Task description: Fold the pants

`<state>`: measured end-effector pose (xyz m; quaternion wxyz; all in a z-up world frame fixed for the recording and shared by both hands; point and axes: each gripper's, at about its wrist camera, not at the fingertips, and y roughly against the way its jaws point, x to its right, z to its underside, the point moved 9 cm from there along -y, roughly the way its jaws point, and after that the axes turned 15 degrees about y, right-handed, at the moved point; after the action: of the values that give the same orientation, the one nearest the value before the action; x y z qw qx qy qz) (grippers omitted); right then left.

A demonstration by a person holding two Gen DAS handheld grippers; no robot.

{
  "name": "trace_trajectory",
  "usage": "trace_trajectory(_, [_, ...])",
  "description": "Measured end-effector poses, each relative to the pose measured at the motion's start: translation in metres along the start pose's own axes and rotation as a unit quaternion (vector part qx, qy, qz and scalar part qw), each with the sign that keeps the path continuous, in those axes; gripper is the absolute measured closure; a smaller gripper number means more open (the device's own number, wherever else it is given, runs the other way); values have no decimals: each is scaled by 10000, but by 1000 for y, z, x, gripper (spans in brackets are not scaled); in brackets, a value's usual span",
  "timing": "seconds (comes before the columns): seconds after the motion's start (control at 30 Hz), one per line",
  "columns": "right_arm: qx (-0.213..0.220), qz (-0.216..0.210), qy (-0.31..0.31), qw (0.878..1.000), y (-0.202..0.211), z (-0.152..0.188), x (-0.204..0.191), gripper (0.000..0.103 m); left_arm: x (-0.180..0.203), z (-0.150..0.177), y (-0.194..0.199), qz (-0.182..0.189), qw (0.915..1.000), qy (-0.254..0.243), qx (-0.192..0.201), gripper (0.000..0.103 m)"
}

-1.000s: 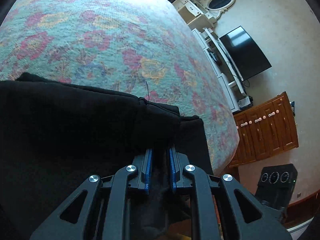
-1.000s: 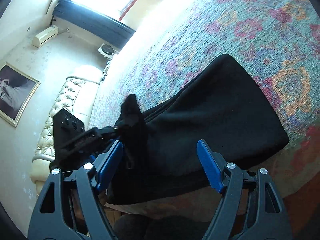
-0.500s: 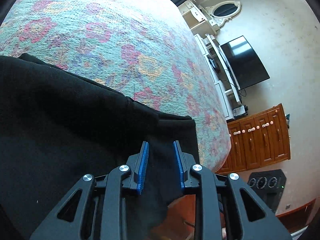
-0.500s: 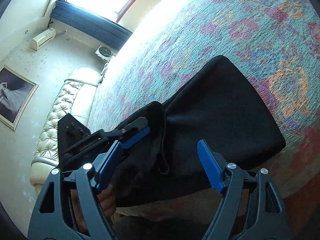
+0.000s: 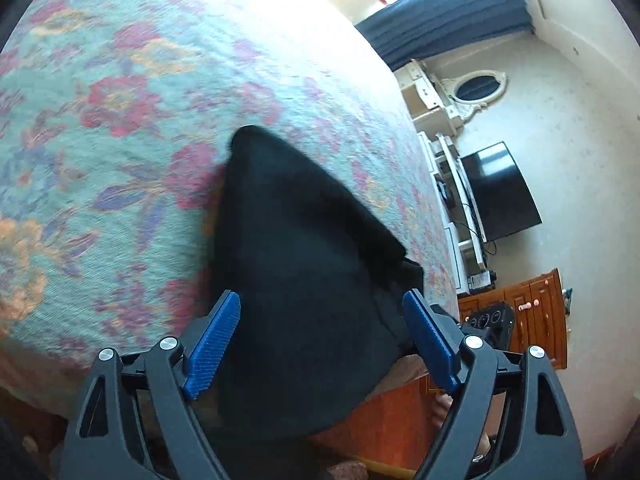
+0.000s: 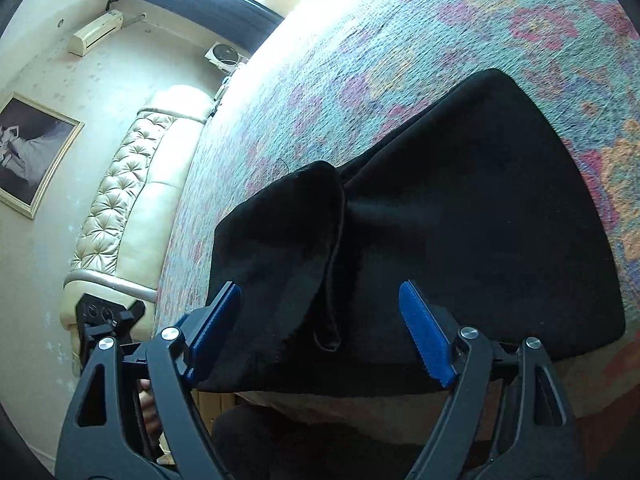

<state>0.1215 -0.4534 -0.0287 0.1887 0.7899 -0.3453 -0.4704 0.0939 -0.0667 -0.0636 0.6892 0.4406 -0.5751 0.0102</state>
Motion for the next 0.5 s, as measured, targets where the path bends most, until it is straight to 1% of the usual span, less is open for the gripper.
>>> trace_trajectory(0.03, [-64, -48, 10, 10000, -6, -1, -1, 23, -15, -2, 2, -54, 9999, 156, -13, 21])
trace_trajectory(0.13, [-271, -142, 14, 9995, -22, -1, -5, 32, -45, -2, -2, -140, 9983, 554, -126, 21])
trace_trajectory(0.17, [-342, -211, -5, 9992, -29, -1, -6, 34, -51, -2, -6, -163, 9973, 692, -195, 20])
trace_trajectory(0.23, [-474, -299, 58, 9984, -36, -3, -7, 39, -60, 1, -17, -132, 9941, 961, -475, 19])
trace_trajectory(0.3, [-552, -346, 110, 9978, -43, -3, -11, 39, -63, 2, -22, -94, 9939, 997, -460, 17])
trace_trajectory(0.33, [-590, -355, 137, 9975, -46, -3, -13, 41, -62, 2, -23, -110, 9946, 940, -437, 16])
trace_trajectory(0.37, [-647, -371, 159, 9971, -50, -2, -15, 53, -61, 3, -24, -128, 9950, 889, -426, 15])
trace_trajectory(0.4, [-745, -389, 162, 9963, -55, 0, -16, 60, -60, 3, -25, -144, 9954, 855, -420, 15])
trace_trajectory(0.43, [-831, -345, 182, 9958, -57, 4, -16, 74, -59, 3, -25, -154, 9955, 840, -420, 15])
trace_trajectory(0.47, [-866, -345, 194, 9955, -60, 6, -15, 80, -56, 4, -27, -149, 9954, 849, -415, 15])
trace_trajectory(0.5, [-866, -353, 190, 9954, -60, 5, -15, 81, -54, 4, -29, -134, 9952, 881, -403, 15])
